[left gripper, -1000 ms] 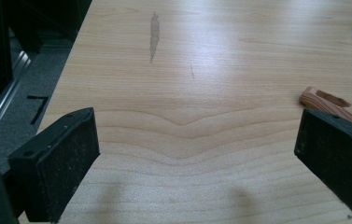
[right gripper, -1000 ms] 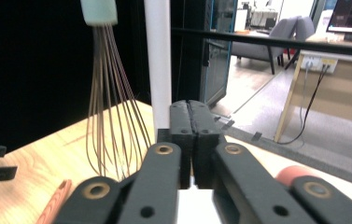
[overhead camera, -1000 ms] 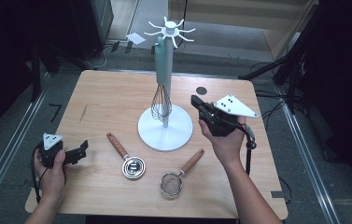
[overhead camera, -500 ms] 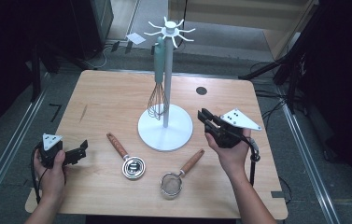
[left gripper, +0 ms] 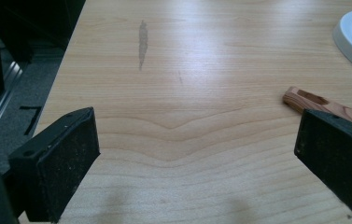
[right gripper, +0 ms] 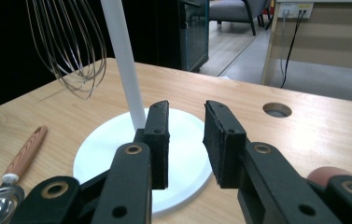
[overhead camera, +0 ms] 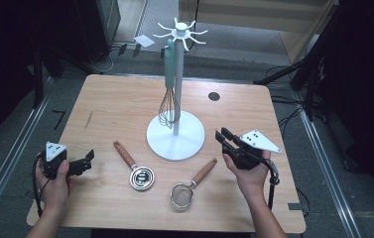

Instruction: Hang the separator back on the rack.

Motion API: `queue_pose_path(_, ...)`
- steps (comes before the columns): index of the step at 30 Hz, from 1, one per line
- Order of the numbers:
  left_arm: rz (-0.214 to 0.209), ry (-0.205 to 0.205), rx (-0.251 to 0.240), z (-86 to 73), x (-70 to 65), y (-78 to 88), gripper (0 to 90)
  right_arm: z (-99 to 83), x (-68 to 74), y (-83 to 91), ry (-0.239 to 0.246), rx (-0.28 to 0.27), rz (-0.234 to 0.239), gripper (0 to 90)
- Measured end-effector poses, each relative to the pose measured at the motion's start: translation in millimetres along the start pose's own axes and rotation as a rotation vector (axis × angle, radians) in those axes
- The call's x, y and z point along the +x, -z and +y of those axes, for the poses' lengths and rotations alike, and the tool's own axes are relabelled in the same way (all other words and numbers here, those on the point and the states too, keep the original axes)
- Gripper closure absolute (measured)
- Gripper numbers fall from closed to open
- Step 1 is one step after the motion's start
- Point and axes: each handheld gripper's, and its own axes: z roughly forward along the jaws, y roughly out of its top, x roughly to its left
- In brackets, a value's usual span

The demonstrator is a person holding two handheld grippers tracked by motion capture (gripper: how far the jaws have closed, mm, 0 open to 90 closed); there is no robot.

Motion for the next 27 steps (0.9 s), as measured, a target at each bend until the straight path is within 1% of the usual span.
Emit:
queue_pose_path(3, -0.002, -0.009, -0.01, 1.2, -3.5, 2.6, 0.5, -6.9, -0.6, 1.8, -0.007, 0.009, -0.001, 72.5)
queue_pose_path(6, -0.028, -0.005, -0.02, 2.5, -8.8, 5.4, 0.5, -12.6, -1.0, 2.8, -0.015, 0.021, -0.002, 72.4)
queue_pose_path(8, -0.041, -0.015, -0.021, 3.0, -12.8, 6.8, 0.7, -15.9, -1.2, 4.2, -0.018, 0.029, -0.006, 72.3)
queue_pose_path(10, -0.034, -0.017, -0.034, 3.9, -18.5, 8.7, 6.6, -19.7, -1.5, 6.0, -0.024, 0.035, -0.006, 72.0)
queue_pose_path(11, -0.05, -0.018, -0.033, 4.8, -20.8, 10.3, 8.0, -22.0, -1.6, 6.9, -0.023, 0.041, -0.011, 72.0)
queue_pose_path(13, -0.093, -0.028, -0.039, 5.9, -27.8, 11.7, 8.4, -27.7, -2.7, 8.7, -0.03, 0.049, -0.014, 71.7)
queue_pose_path(16, -0.11, -0.033, -0.037, 6.7, -36.9, 13.4, 8.3, -38.0, -5.3, 12.7, -0.061, 0.066, -0.027, 71.1)
queue_pose_path(17, -0.118, -0.033, -0.037, 7.2, -40.5, 14.4, 8.3, -38.0, -5.3, 12.7, -0.061, 0.066, -0.027, 71.1)
queue_pose_path(18, -0.133, -0.024, -0.04, 7.7, -44.4, 15.2, 8.4, -40.4, -5.8, 14.2, -0.07, 0.069, -0.029, 71.0)
queue_pose_path(19, -0.14, -0.03, -0.035, 8.3, -48.5, 16.1, 8.4, -42.5, -6.2, 15.6, -0.073, 0.072, -0.03, 70.8)
queue_pose_path(21, -0.152, -0.059, -0.016, 8.2, -59.3, 16.9, 8.4, -46.4, -6.9, 19.3, -0.086, 0.077, -0.036, 70.7)
queue_pose_path(22, -0.149, -0.066, -0.012, 7.9, -63.5, 16.7, 10.0, -48.5, -7.3, 21.7, -0.09, 0.08, -0.039, 70.7)
queue_pose_path(23, -0.146, -0.076, -0.003, 7.3, -68.9, 16.7, 12.7, -49.7, -7.3, 22.5, -0.091, 0.081, -0.041, 70.7)
queue_pose_path(25, -0.164, -0.112, 0.014, 5.3, -80.8, 16.1, 16.0, -52.9, -7.2, 24.5, -0.096, 0.089, -0.041, 70.6)
queue_pose_path(26, -0.177, -0.122, 0.017, 4.6, -85.3, 15.9, 20.1, -54.6, -7.1, 25.2, -0.095, 0.095, -0.042, 70.5)
queue_pose_path(27, -0.191, -0.124, 0.022, 4.0, -89.5, 16.2, 22.8, -55.8, -6.5, 25.8, -0.101, 0.1, -0.042, 70.5)
